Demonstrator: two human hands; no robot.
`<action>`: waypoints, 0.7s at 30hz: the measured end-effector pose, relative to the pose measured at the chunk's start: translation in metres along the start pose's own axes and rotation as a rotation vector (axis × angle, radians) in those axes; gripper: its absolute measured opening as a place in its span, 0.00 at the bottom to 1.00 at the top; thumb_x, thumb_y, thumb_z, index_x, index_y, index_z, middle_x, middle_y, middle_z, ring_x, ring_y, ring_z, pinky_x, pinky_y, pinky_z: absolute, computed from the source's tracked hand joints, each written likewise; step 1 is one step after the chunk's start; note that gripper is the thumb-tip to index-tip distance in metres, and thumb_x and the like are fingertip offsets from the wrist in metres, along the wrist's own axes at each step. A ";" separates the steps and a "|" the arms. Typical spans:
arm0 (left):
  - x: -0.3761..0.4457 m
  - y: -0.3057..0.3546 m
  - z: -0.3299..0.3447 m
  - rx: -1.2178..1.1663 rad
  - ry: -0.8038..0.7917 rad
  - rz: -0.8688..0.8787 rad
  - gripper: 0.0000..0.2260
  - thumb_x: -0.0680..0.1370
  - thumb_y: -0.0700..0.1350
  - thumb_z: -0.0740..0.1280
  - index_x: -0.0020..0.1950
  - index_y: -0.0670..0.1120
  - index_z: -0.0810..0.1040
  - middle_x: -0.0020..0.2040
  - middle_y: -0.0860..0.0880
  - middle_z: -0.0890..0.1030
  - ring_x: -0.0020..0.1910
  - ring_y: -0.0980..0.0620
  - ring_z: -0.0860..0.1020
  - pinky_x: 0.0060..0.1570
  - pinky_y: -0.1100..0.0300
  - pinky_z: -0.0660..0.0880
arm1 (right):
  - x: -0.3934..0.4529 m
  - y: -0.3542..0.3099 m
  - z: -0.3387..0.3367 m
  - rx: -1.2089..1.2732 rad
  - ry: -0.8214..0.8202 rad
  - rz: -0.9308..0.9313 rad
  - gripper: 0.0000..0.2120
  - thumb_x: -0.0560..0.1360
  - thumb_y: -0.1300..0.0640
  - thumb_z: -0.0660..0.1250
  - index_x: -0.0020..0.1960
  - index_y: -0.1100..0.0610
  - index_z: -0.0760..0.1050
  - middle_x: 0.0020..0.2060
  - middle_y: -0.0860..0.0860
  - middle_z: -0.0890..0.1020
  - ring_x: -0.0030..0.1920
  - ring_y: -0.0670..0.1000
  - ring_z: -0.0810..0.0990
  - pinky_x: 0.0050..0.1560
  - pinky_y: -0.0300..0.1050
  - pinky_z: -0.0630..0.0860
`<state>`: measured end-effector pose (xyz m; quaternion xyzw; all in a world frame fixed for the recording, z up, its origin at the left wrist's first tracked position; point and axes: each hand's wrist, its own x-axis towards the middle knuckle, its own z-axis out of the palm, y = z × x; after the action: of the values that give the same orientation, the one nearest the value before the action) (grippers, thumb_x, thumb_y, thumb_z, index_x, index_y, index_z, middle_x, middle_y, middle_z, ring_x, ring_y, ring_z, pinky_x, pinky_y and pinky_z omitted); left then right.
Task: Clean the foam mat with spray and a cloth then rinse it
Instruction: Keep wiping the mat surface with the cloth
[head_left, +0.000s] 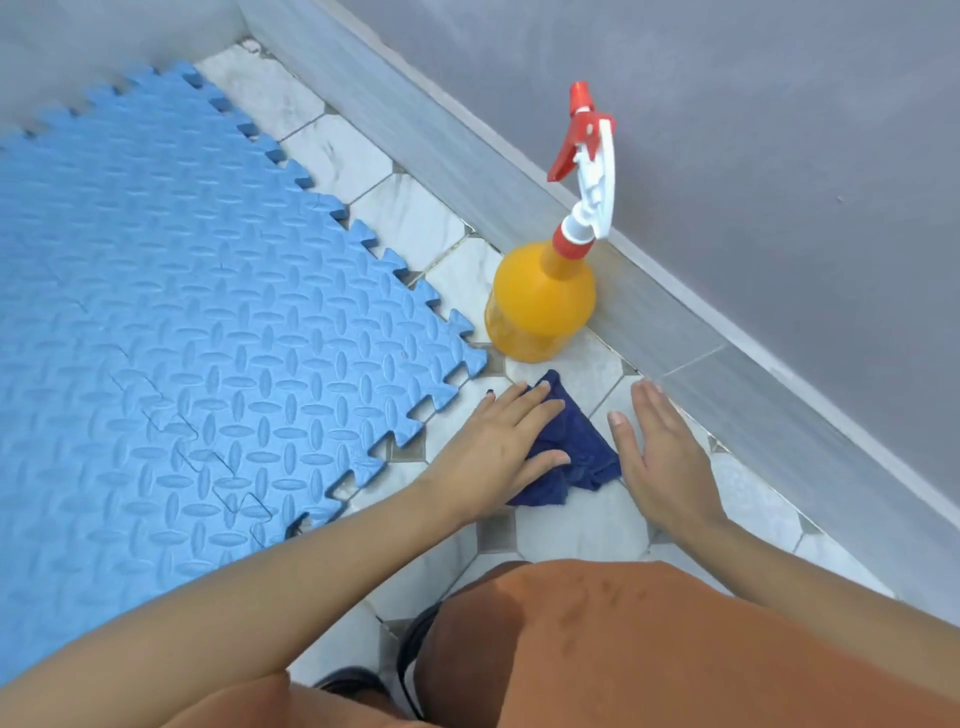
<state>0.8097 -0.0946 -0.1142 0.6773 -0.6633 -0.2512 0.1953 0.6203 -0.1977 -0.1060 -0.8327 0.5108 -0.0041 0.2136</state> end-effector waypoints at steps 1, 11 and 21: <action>-0.006 -0.006 -0.006 0.005 0.061 0.012 0.27 0.79 0.59 0.53 0.72 0.45 0.68 0.74 0.45 0.67 0.73 0.45 0.64 0.72 0.46 0.61 | 0.000 -0.009 0.001 -0.003 -0.002 -0.054 0.31 0.81 0.40 0.48 0.78 0.57 0.60 0.77 0.50 0.61 0.78 0.46 0.56 0.71 0.37 0.52; -0.163 -0.222 -0.172 0.256 0.811 -0.740 0.21 0.80 0.53 0.60 0.68 0.42 0.71 0.71 0.39 0.69 0.69 0.39 0.69 0.68 0.42 0.63 | 0.117 -0.226 0.057 -0.087 -0.200 -0.643 0.36 0.79 0.36 0.57 0.79 0.55 0.56 0.78 0.54 0.58 0.79 0.55 0.52 0.78 0.49 0.51; -0.329 -0.338 -0.174 -0.178 0.786 -1.695 0.42 0.71 0.66 0.67 0.72 0.37 0.59 0.69 0.32 0.65 0.68 0.32 0.65 0.67 0.43 0.64 | 0.265 -0.384 0.113 0.003 -0.272 -0.284 0.59 0.54 0.21 0.68 0.75 0.52 0.57 0.71 0.57 0.69 0.71 0.61 0.67 0.69 0.63 0.65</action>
<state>1.1869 0.2366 -0.1506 0.9535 0.1864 -0.1126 0.2085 1.0988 -0.2354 -0.1264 -0.8890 0.3547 0.0775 0.2792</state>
